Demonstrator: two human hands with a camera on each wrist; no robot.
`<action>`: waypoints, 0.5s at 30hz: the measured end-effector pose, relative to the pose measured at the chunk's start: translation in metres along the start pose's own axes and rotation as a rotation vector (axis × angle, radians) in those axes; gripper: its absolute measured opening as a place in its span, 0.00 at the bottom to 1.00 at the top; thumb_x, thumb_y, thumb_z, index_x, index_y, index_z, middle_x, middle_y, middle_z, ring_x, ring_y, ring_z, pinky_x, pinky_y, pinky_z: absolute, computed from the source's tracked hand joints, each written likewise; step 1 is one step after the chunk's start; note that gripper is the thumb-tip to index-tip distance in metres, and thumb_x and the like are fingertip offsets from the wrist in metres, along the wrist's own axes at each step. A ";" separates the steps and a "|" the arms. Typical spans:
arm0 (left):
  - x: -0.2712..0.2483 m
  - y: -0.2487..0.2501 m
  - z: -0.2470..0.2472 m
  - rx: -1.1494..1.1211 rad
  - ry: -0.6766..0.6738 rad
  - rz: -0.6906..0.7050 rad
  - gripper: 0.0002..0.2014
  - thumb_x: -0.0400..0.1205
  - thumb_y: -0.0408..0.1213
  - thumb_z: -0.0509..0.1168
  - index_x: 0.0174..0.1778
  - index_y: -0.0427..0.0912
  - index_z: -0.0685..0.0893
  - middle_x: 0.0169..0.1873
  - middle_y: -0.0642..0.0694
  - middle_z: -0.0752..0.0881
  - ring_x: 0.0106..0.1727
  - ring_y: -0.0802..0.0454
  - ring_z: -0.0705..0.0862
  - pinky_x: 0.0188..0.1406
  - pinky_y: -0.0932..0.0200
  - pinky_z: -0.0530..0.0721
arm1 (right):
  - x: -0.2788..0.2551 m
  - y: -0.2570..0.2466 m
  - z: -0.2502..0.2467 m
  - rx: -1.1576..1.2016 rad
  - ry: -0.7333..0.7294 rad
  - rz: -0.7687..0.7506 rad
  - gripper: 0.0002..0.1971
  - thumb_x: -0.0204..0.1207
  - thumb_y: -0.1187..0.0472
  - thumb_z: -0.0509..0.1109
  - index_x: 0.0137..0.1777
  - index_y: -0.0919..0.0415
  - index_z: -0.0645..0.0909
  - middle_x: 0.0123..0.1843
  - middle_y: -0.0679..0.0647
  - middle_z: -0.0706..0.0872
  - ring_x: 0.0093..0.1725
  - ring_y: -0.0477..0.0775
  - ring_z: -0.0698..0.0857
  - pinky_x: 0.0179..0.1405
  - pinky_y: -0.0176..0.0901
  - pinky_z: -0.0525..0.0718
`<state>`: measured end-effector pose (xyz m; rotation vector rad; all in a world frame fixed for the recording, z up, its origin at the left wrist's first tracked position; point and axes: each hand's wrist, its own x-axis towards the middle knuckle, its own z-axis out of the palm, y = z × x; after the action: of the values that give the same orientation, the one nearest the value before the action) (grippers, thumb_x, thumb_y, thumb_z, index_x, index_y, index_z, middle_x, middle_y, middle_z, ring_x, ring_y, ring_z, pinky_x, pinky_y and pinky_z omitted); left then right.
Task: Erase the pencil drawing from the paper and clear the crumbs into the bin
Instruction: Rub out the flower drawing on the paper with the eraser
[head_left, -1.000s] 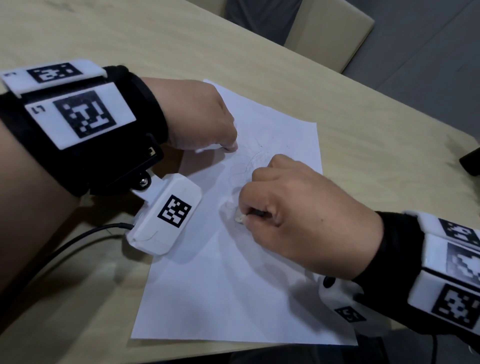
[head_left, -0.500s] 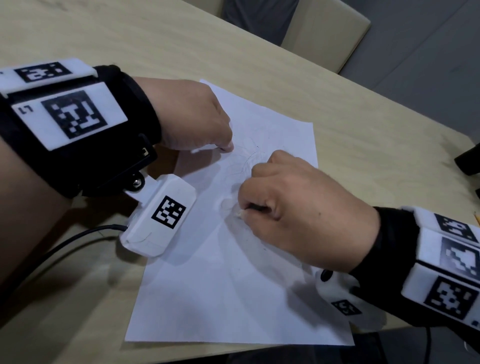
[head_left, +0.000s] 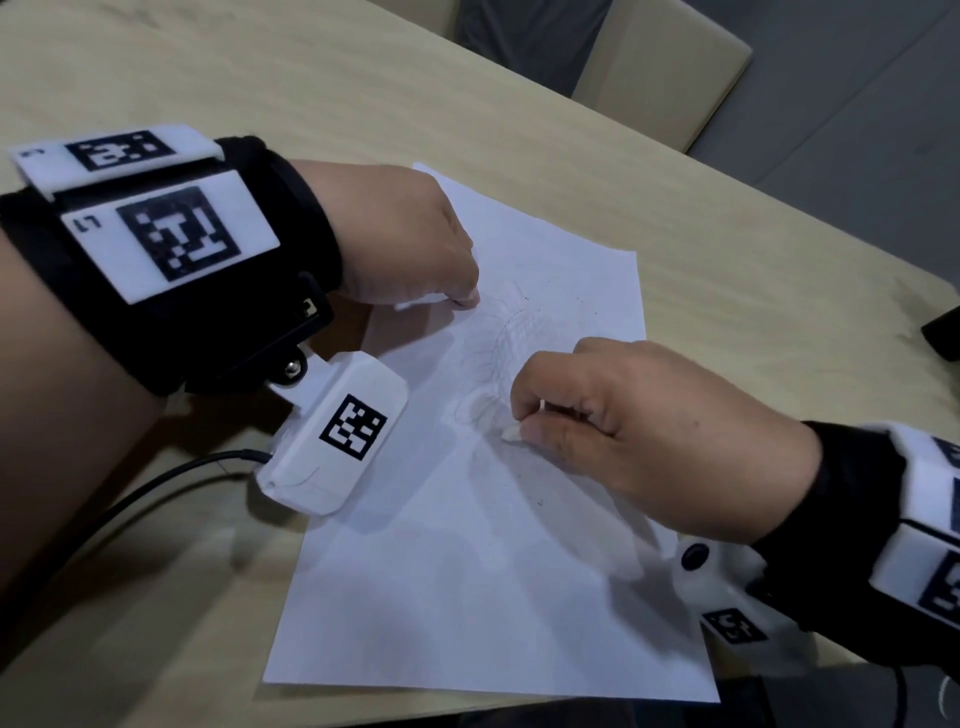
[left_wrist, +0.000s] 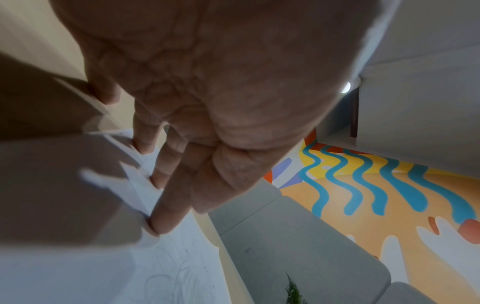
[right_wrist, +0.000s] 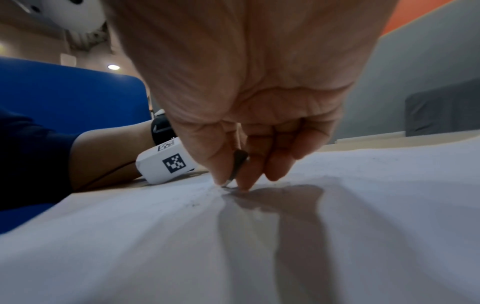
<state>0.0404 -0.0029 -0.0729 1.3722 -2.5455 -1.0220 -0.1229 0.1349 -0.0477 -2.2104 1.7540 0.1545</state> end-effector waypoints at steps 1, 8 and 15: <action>0.000 -0.001 0.000 -0.005 0.005 0.005 0.18 0.79 0.47 0.68 0.25 0.44 0.84 0.58 0.47 0.91 0.67 0.49 0.83 0.70 0.40 0.78 | 0.000 0.000 0.000 -0.008 0.000 -0.013 0.05 0.82 0.51 0.63 0.48 0.50 0.78 0.34 0.48 0.82 0.43 0.45 0.77 0.42 0.52 0.79; 0.002 -0.002 0.000 -0.001 0.018 0.012 0.20 0.77 0.48 0.69 0.19 0.45 0.81 0.56 0.48 0.91 0.68 0.50 0.84 0.69 0.40 0.78 | 0.002 -0.006 -0.001 -0.006 -0.013 -0.070 0.09 0.82 0.50 0.61 0.44 0.52 0.79 0.34 0.47 0.82 0.42 0.46 0.77 0.41 0.52 0.79; 0.004 -0.004 0.001 0.013 0.000 -0.008 0.15 0.76 0.49 0.69 0.33 0.40 0.88 0.59 0.49 0.91 0.64 0.49 0.86 0.69 0.40 0.79 | 0.008 -0.001 0.004 0.042 0.040 -0.083 0.04 0.82 0.52 0.63 0.51 0.49 0.77 0.34 0.45 0.81 0.42 0.48 0.76 0.41 0.52 0.79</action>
<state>0.0403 -0.0066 -0.0770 1.3861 -2.5537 -1.0089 -0.1193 0.1285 -0.0534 -2.2667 1.6670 0.0546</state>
